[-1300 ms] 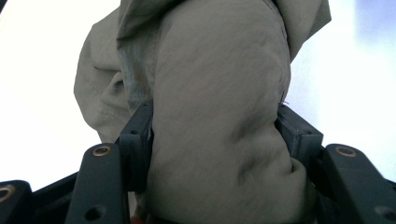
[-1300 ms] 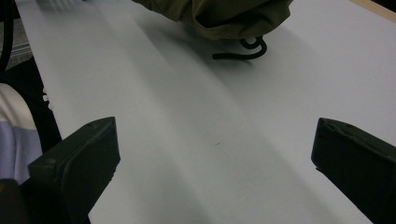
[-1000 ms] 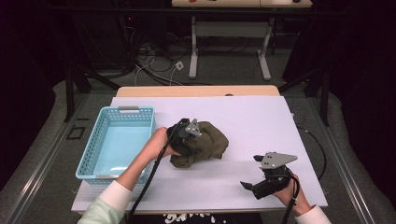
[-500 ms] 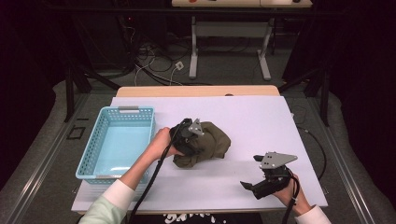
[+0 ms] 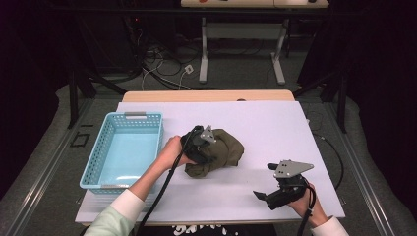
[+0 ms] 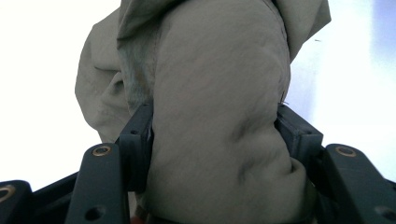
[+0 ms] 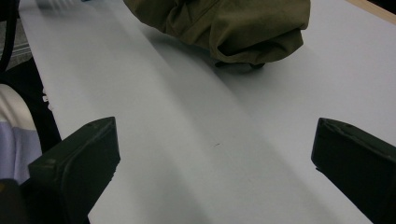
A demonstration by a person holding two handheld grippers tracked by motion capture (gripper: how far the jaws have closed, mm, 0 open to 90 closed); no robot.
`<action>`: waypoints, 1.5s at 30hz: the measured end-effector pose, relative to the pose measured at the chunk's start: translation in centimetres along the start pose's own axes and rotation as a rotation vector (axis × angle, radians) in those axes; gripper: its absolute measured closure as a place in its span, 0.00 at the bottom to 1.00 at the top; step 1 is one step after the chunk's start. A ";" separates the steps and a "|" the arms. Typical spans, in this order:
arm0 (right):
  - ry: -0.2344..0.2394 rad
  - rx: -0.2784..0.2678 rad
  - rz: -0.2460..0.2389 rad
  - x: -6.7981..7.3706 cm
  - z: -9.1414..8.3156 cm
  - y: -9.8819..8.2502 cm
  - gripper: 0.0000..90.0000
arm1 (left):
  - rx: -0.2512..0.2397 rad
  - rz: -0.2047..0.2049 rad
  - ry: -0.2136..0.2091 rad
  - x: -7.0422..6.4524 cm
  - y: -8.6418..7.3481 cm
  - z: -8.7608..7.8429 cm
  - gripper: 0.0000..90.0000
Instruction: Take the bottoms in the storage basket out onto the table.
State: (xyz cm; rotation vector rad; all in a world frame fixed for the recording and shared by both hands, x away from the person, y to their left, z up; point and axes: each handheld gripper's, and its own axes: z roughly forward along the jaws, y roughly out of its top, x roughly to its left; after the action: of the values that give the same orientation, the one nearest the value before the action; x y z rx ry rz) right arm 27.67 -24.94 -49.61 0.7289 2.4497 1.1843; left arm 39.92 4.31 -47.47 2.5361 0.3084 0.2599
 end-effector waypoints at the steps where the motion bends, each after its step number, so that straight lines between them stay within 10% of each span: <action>1: 0.001 0.001 0.000 0.0 0.0 0.0 0.01 | 0.001 0.000 0.001 0.0 0.0 0.1 0.46; 45: 0.003 0.000 0.000 0.0 0.0 0.0 0.01 | -0.046 -0.164 -0.046 0.8 -1.5 3.0 0.44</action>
State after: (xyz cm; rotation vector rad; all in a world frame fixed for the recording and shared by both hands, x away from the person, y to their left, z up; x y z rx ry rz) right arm 27.62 -24.95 -49.60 0.7279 2.4523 1.1870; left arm 41.16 4.20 -50.62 2.4514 0.4841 0.1439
